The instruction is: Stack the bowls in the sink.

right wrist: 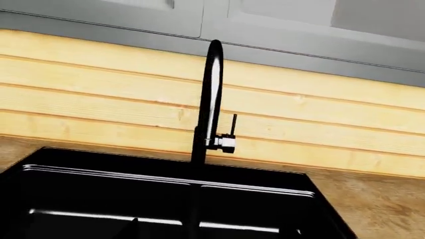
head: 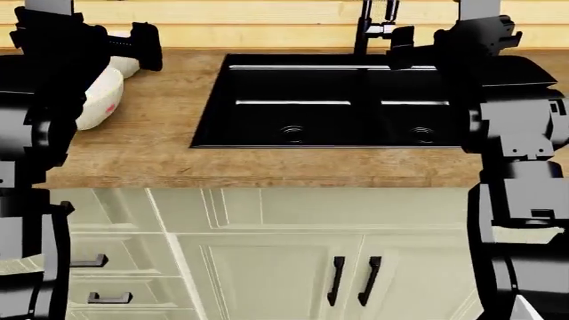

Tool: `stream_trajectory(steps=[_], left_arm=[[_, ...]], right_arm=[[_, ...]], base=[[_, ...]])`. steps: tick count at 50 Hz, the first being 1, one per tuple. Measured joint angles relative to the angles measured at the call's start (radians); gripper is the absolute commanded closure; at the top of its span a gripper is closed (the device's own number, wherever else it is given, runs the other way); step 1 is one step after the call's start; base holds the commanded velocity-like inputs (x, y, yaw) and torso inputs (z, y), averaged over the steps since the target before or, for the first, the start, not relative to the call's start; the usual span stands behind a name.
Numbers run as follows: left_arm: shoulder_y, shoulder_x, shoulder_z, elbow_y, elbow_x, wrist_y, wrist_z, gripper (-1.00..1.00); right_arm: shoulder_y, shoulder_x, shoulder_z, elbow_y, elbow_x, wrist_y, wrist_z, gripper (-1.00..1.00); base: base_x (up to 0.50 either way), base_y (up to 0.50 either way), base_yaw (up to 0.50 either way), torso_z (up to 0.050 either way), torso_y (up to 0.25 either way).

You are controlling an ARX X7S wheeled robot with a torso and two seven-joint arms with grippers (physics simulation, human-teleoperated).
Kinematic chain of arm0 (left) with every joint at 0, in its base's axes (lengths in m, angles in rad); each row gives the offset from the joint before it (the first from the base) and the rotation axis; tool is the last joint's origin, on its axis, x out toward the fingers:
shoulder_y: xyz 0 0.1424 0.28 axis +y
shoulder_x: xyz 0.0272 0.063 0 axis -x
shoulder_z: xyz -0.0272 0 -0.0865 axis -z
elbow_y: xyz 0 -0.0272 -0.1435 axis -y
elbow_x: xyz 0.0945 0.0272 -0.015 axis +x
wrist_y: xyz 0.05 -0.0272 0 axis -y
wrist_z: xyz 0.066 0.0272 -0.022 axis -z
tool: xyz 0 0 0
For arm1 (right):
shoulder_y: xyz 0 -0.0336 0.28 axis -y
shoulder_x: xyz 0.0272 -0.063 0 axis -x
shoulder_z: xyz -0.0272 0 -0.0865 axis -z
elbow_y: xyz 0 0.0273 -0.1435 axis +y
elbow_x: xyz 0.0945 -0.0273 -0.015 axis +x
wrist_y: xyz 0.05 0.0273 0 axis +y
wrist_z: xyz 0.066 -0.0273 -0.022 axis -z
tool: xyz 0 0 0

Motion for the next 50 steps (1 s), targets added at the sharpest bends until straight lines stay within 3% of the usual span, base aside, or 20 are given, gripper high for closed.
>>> stream_trajectory(steps=[50], left_arm=[[0.013,-0.038,-0.006,0.097,-0.020,-0.077,-0.006,-1.00]], right_arm=[[-0.007,-0.001,-0.010,-0.019,0.016,0.012,-0.002,-1.00]], base=[[0.00,0.50,0.00,0.000,0.000]])
